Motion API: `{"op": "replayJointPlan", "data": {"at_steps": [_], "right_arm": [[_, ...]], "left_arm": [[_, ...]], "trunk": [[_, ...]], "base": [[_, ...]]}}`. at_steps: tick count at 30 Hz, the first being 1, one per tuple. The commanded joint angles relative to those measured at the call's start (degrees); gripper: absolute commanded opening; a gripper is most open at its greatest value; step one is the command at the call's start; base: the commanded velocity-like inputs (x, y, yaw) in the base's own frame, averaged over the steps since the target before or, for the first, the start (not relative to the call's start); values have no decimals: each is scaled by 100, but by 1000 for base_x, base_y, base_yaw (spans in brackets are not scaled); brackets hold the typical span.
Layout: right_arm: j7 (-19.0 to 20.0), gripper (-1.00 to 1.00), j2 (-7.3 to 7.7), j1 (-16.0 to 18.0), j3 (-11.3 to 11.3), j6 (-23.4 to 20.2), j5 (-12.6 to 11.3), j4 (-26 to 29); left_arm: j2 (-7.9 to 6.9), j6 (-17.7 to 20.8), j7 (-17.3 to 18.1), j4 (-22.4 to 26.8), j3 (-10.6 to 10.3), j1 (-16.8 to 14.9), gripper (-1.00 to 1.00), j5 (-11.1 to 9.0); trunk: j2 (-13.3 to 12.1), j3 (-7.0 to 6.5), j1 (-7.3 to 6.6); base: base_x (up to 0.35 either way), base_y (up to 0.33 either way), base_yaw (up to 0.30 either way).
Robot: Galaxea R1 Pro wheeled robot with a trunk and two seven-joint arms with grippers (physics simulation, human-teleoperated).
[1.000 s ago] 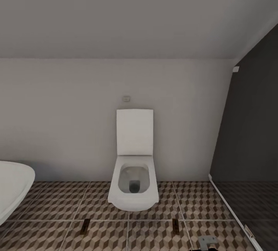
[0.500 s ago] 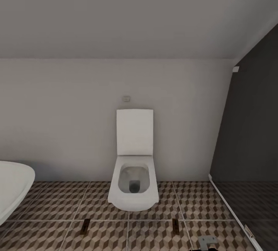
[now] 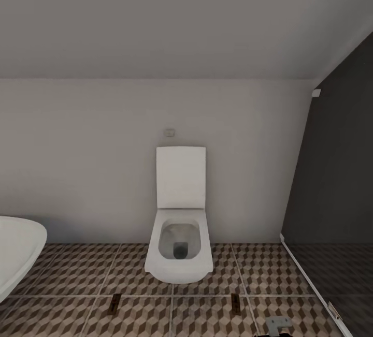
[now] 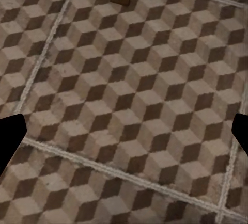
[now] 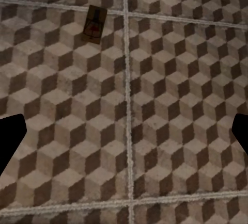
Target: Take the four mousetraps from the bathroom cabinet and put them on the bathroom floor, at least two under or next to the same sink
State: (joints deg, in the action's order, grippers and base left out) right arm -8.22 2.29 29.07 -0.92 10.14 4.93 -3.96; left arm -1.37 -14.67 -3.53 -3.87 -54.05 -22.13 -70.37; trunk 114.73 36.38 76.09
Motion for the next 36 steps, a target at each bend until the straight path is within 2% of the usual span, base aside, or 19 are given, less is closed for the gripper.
{"op": "replayJointPlan", "data": {"at_steps": [1, 14, 21, 23, 28, 36], "right_arm": [[-30, 100, 0, 10, -8, 32, 52, -26], [-30, 100, 0, 11, -7, 32, 52, -26], [-30, 100, 0, 11, -6, 32, 52, -26], [-30, 100, 0, 11, -7, 32, 52, -26], [-30, 100, 0, 11, -7, 32, 52, -26], [-30, 100, 0, 11, -6, 32, 52, -26]], "left_arm": [[6, -10, -22, -4, -35, -2, 100, -3], [28, -29, 9, 7, -28, 3, 100, -14], [337, -11, 34, -2, -17, 27, 100, -9], [384, -9, 40, -6, -17, 46, 100, -7], [445, -10, 46, -6, -16, 87, 100, -10], [432, -10, 31, -15, -10, 116, 100, -4]], "trunk": [[3, 6, -1], [3, 6, -1], [3, 6, -1], [3, 6, -1], [3, 6, -1], [3, 6, -1]], "base": [[0, 0, 0], [0, 0, 0], [0, 0, 0], [0, 0, 0], [0, 0, 0], [0, 0, 0]]}}
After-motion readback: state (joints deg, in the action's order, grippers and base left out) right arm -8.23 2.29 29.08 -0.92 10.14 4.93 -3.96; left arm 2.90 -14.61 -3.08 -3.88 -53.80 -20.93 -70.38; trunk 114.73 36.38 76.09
